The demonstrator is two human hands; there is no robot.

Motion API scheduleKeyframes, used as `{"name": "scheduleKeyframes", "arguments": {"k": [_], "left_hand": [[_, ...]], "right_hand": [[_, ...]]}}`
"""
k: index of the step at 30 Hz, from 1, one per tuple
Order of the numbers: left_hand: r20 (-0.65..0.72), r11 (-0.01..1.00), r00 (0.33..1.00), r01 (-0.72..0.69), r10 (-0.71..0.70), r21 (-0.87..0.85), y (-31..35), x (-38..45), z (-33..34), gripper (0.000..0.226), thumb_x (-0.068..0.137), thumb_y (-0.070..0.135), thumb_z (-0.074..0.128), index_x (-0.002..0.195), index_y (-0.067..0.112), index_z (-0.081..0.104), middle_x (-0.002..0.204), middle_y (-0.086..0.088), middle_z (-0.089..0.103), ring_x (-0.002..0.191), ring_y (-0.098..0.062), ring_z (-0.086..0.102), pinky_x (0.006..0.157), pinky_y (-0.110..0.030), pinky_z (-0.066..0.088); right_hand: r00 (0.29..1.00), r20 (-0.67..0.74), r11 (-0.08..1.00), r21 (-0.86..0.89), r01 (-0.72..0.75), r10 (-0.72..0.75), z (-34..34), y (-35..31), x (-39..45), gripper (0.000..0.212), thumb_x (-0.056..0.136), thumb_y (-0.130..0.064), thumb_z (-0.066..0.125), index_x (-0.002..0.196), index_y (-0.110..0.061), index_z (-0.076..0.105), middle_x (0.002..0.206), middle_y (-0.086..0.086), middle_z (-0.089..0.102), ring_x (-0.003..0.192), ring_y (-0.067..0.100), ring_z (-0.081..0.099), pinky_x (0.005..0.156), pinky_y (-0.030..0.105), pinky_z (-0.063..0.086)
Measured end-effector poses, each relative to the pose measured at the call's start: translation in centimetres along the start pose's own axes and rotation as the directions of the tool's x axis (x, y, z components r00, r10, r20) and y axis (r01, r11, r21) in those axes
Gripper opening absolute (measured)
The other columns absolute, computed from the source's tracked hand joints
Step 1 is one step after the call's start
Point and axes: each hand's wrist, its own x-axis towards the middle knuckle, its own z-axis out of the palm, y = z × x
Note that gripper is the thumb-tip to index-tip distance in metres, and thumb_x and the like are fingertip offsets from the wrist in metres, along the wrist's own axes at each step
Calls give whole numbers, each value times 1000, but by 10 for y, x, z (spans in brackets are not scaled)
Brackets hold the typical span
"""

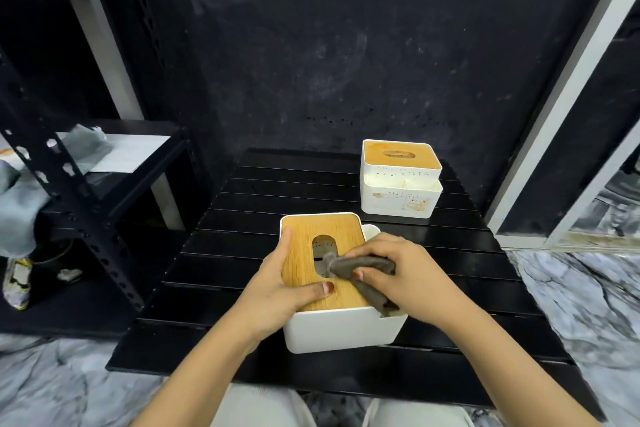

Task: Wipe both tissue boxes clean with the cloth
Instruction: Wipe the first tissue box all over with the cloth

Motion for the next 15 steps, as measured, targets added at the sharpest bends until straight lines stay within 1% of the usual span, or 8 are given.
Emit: {"name": "scheduleKeyframes", "arguments": {"k": [2, 5, 6, 8, 10, 12, 14, 15], "left_hand": [[9, 1000, 1000, 5, -5, 11, 1, 0, -1, 112, 65, 32, 84, 142, 51, 5, 141, 8, 39, 122, -13, 48, 100, -32, 44], [16, 999, 1000, 14, -14, 35, 0, 0, -3, 120, 61, 38, 85, 146, 44, 0, 145, 8, 34, 126, -13, 44, 106, -35, 40], [22, 999, 1000, 17, -18, 39, 0, 1, -3, 123, 57, 42, 85, 147, 44, 0, 145, 8, 34, 126, -13, 44, 107, -36, 40], [37, 999, 999, 20, -21, 36, -1, 1, -5, 129, 50, 46, 86, 147, 44, 0, 146, 8, 34, 127, -13, 44, 108, -36, 39], [42, 999, 999, 23, -24, 34, -1, 3, -8, 127, 52, 44, 87, 147, 43, 2, 146, 9, 32, 128, -13, 42, 108, -33, 38], [50, 998, 998, 28, -31, 49, 1, 7, -13, 122, 53, 41, 82, 147, 43, 4, 145, 11, 31, 127, -12, 41, 106, -31, 38], [103, 996, 994, 34, -42, 76, 4, 11, -21, 118, 56, 41, 82, 146, 46, 6, 141, 14, 34, 124, -10, 43, 103, -28, 39], [152, 995, 987, 36, -50, 93, 5, 15, -26, 116, 58, 41, 83, 146, 47, 8, 139, 16, 37, 122, -9, 46, 101, -26, 40]], "right_hand": [[1000, -24, 1000, -12, -7, 6, -1, 2, 17, 22, 85, -22, 62, 102, -35, 66, 98, -17, 56, 99, 8, 51, 92, 39, 44], [999, -46, 996, -92, -7, 3, -1, 4, 46, 17, 87, -23, 60, 101, -31, 64, 100, -7, 57, 95, 11, 52, 88, 39, 47], [999, -46, 993, -118, -1, -4, -1, 4, 55, 16, 87, -23, 60, 101, -29, 63, 100, -4, 56, 94, 12, 53, 86, 38, 47], [999, -34, 991, -132, 20, -25, -3, 4, 70, 15, 88, -22, 59, 101, -27, 62, 101, -1, 55, 93, 13, 53, 82, 32, 47], [999, 0, 992, -112, 54, -54, -5, 4, 79, 14, 87, -20, 59, 100, -25, 62, 102, 0, 54, 92, 13, 53, 79, 25, 45], [997, 26, 993, -90, 77, -75, -7, 6, 83, 14, 87, -18, 60, 99, -24, 62, 102, 1, 54, 92, 13, 53, 77, 20, 43], [996, 27, 995, -54, 81, -80, -10, 10, 82, 13, 86, -18, 61, 98, -23, 63, 101, 2, 55, 92, 12, 53, 75, 17, 42], [996, 25, 996, -32, 82, -82, -11, 13, 81, 13, 86, -18, 62, 97, -23, 63, 101, 2, 57, 92, 12, 54, 75, 16, 43]]}}
